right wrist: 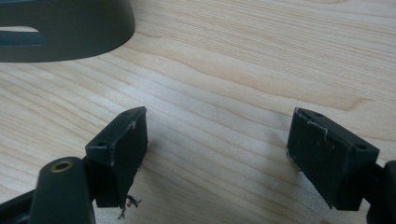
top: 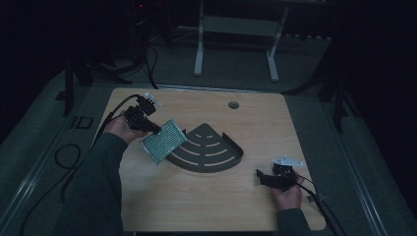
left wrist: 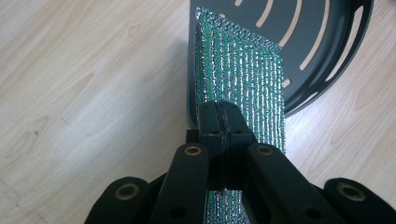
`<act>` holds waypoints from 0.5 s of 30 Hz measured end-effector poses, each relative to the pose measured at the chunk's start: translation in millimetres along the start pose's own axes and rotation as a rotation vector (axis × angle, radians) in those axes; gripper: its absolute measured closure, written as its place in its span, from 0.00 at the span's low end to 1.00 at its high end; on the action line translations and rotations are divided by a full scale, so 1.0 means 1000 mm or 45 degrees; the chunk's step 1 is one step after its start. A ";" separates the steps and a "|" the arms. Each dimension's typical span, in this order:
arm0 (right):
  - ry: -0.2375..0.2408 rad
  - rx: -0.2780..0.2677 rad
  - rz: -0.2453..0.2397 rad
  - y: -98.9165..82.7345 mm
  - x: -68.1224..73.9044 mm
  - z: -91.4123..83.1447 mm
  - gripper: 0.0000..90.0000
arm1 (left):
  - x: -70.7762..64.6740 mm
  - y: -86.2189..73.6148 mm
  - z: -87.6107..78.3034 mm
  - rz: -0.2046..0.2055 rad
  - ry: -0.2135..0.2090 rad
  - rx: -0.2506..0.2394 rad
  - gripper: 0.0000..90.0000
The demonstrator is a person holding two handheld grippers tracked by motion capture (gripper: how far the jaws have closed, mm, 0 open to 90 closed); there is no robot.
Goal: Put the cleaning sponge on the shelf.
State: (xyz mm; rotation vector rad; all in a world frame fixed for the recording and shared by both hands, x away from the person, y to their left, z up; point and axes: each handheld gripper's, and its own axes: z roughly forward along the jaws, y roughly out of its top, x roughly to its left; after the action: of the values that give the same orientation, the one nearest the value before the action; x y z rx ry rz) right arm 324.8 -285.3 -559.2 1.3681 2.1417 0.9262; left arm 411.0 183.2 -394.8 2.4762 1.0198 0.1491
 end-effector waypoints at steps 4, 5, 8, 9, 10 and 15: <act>0.000 0.000 -0.001 0.000 0.000 0.000 0.22 | 0.000 0.005 0.001 0.006 0.011 0.006 1.00; 0.000 0.000 0.000 0.000 0.000 0.000 0.22 | 0.000 0.006 0.002 0.008 0.014 0.004 1.00; 0.000 0.000 0.000 0.000 0.000 0.000 0.22 | -0.002 0.010 0.002 0.007 0.006 -0.011 1.00; 0.000 0.000 0.000 0.000 0.000 0.000 0.22 | -0.002 0.011 0.003 0.008 0.004 -0.015 1.00; 0.000 0.000 0.000 0.000 0.000 0.000 0.22 | -0.002 0.012 0.004 0.005 0.006 -0.015 1.00; 0.000 0.000 0.000 0.000 0.000 0.000 0.22 | -0.004 0.018 0.008 0.014 0.008 -0.013 1.00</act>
State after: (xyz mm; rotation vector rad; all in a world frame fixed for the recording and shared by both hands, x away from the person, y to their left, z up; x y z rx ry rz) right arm 324.8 -285.3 -559.2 1.3678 2.1419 0.9263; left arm 421.7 166.7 -393.9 2.4742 1.0063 0.1653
